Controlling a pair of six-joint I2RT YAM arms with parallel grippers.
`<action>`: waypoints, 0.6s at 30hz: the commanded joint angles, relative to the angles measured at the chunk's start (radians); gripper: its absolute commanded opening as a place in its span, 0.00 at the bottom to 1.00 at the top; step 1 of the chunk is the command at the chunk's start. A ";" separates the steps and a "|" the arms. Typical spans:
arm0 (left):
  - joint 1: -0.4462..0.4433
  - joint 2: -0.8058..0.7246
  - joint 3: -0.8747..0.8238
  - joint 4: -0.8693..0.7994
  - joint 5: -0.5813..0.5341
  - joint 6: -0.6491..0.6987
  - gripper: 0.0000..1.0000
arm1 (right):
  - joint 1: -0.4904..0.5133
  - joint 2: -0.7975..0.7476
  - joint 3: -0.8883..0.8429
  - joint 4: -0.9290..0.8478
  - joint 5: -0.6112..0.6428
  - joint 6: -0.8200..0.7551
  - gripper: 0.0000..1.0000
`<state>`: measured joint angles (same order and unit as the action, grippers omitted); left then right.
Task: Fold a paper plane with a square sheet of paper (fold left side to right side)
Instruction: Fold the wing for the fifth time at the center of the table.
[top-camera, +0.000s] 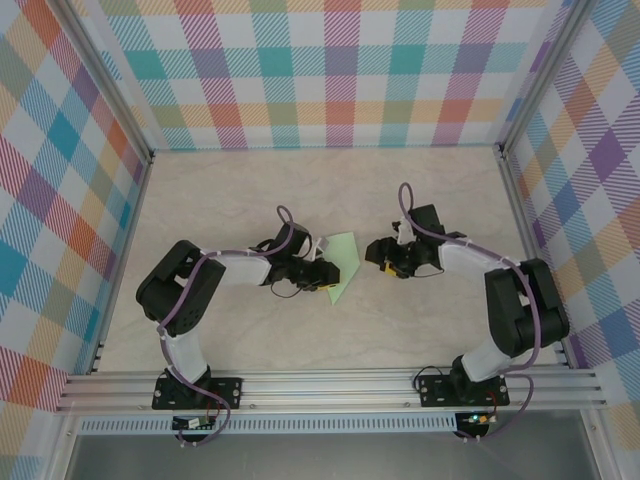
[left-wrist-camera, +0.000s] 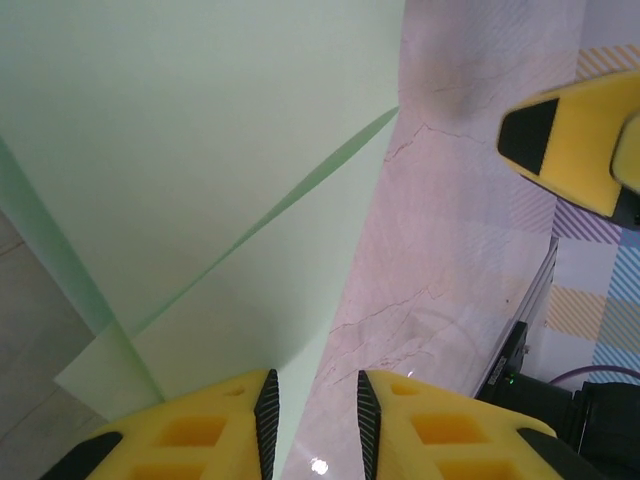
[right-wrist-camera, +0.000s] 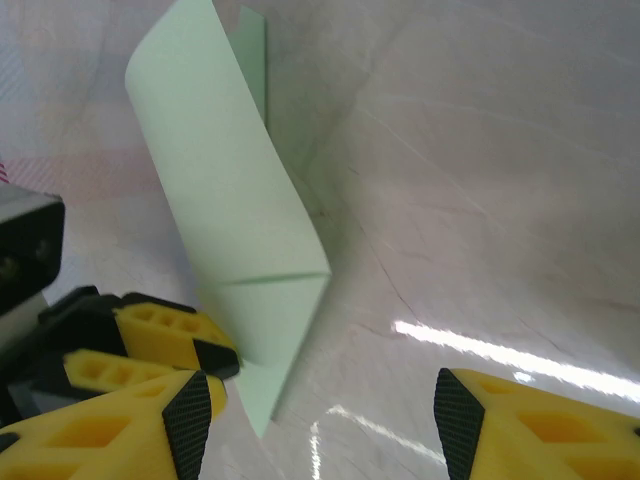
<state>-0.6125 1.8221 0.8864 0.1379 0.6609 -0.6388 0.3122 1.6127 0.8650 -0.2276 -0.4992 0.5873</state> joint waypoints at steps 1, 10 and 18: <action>0.014 -0.020 -0.017 0.025 -0.002 0.001 0.28 | 0.032 0.128 0.095 0.071 -0.041 0.026 0.62; 0.019 -0.014 -0.037 0.035 -0.009 0.000 0.25 | 0.059 0.250 0.188 0.053 -0.020 0.001 0.62; 0.037 -0.007 -0.062 0.041 -0.018 0.002 0.22 | 0.068 0.300 0.210 0.074 -0.089 -0.008 0.59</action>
<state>-0.5968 1.8221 0.8471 0.1642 0.6559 -0.6388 0.3706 1.8885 1.0531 -0.1719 -0.5335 0.5934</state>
